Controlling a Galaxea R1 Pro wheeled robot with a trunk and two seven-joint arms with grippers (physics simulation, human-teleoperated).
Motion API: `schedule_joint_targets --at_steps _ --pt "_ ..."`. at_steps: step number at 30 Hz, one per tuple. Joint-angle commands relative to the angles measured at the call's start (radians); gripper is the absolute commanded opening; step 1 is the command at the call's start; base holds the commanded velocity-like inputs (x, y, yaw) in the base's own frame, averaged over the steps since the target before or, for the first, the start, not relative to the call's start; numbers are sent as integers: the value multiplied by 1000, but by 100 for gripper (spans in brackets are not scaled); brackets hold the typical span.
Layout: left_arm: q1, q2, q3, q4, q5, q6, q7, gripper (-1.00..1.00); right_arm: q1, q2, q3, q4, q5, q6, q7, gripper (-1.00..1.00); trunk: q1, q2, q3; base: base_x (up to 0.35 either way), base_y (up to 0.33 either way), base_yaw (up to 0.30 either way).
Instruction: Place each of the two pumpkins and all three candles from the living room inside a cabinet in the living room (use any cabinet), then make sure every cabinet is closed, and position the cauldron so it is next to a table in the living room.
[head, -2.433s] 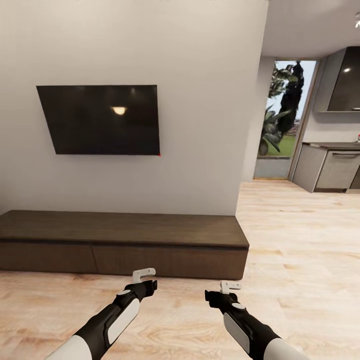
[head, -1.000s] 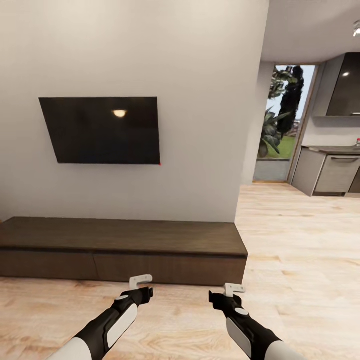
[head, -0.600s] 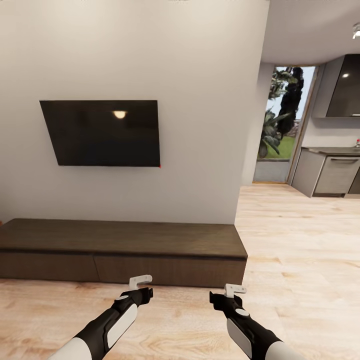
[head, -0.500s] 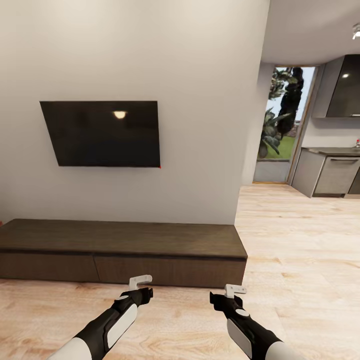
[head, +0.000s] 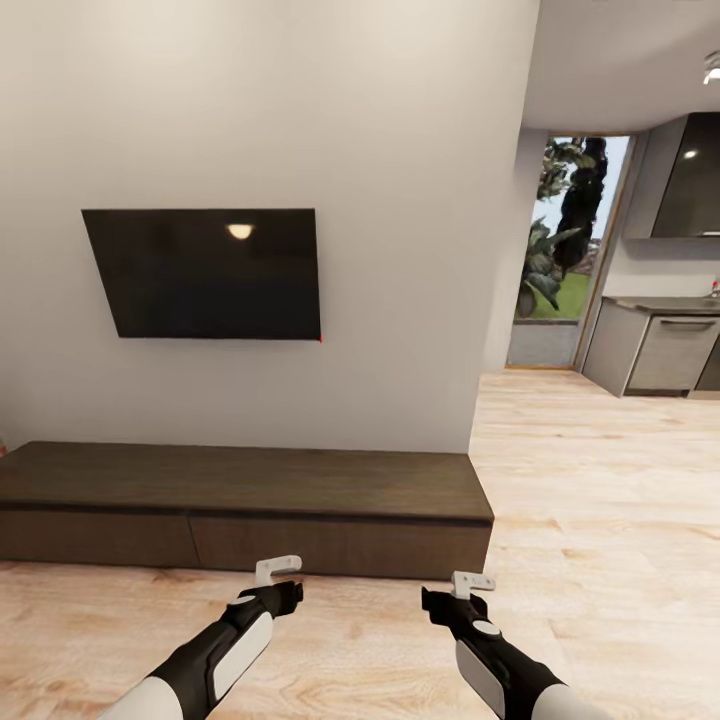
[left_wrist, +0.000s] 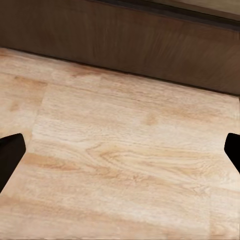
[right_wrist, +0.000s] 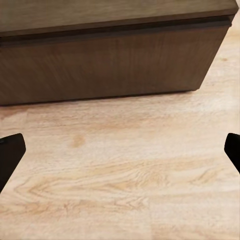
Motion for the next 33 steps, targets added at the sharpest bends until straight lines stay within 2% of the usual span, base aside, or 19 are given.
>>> schedule_joint_targets --at_steps 1,13,17,20,22,26,28,30,33 --pt "-1 1 -8 4 7 2 9 100 -1 0 9 1 -11 -5 -6 100 -4 6 2 0 0 0" --pt "-1 1 -8 48 10 -2 1 100 -1 -1 7 50 -11 -6 -6 100 -50 90 40 0 0 0" --pt "-1 2 -7 132 12 -23 -15 100 -1 -4 6 71 -12 -7 -7 100 -65 118 52 0 0 0" --pt "-1 3 -6 222 13 -54 -65 100 -1 -7 7 103 -12 -7 -7 100 -77 139 62 0 0 0" --pt "-1 5 -7 298 10 -84 -126 100 -1 -7 8 164 -12 -12 -7 100 -84 153 68 0 0 0" --pt "3 6 -11 353 5 -142 -172 100 -1 -8 10 255 -13 -45 -7 100 -100 181 80 0 0 0" --pt "37 8 -13 410 2 -185 -186 100 16 -8 10 318 -13 -60 -7 100 -107 195 87 0 0 0" --pt "59 9 -14 431 1 -203 -190 100 34 -10 9 336 -13 -64 -7 100 -115 209 93 0 0 0" --pt "129 12 -15 457 1 -235 -196 100 93 -17 9 357 -12 -70 -7 100 -127 230 102 0 0 0"
